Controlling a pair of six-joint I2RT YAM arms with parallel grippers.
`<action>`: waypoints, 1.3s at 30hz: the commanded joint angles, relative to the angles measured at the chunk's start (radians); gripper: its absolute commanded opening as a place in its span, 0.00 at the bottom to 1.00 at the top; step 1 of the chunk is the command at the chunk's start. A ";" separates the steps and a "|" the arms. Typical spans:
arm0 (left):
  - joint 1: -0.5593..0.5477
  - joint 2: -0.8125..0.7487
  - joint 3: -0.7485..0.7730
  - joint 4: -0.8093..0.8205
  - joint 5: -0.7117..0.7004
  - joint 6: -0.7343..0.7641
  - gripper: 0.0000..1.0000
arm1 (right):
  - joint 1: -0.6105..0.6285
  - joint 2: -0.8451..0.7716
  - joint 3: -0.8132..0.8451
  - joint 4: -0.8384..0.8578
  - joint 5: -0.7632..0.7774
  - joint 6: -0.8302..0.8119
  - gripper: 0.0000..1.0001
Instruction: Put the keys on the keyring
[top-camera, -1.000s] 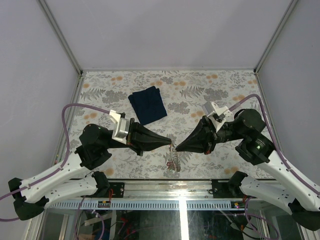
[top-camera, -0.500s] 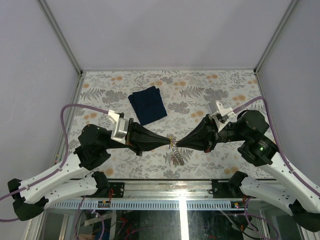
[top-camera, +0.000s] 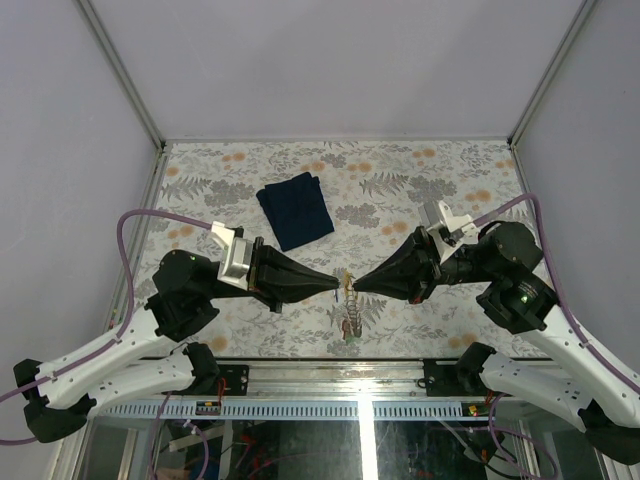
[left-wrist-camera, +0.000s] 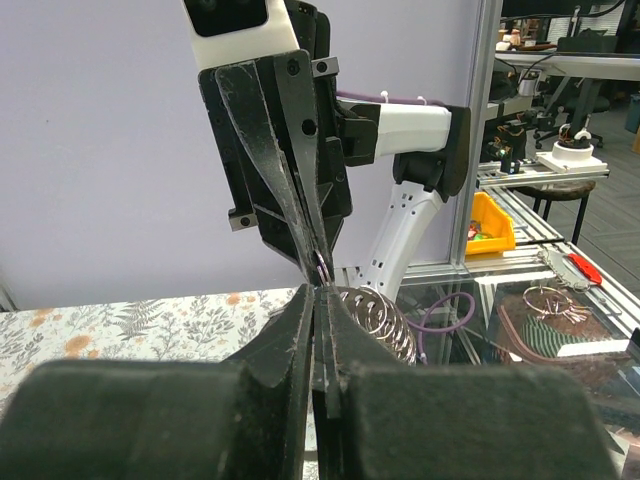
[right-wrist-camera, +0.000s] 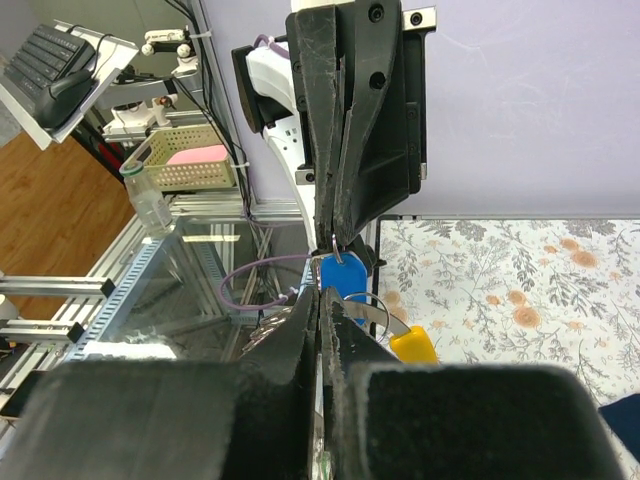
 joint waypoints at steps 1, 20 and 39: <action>0.004 -0.014 0.020 0.016 0.007 0.021 0.00 | 0.001 -0.012 0.020 0.115 0.038 0.028 0.00; 0.003 -0.037 -0.011 0.056 -0.038 0.006 0.00 | 0.000 0.042 0.027 0.158 -0.010 0.097 0.00; 0.005 -0.036 -0.017 0.125 0.033 -0.004 0.00 | 0.001 0.063 0.010 0.244 -0.102 0.153 0.00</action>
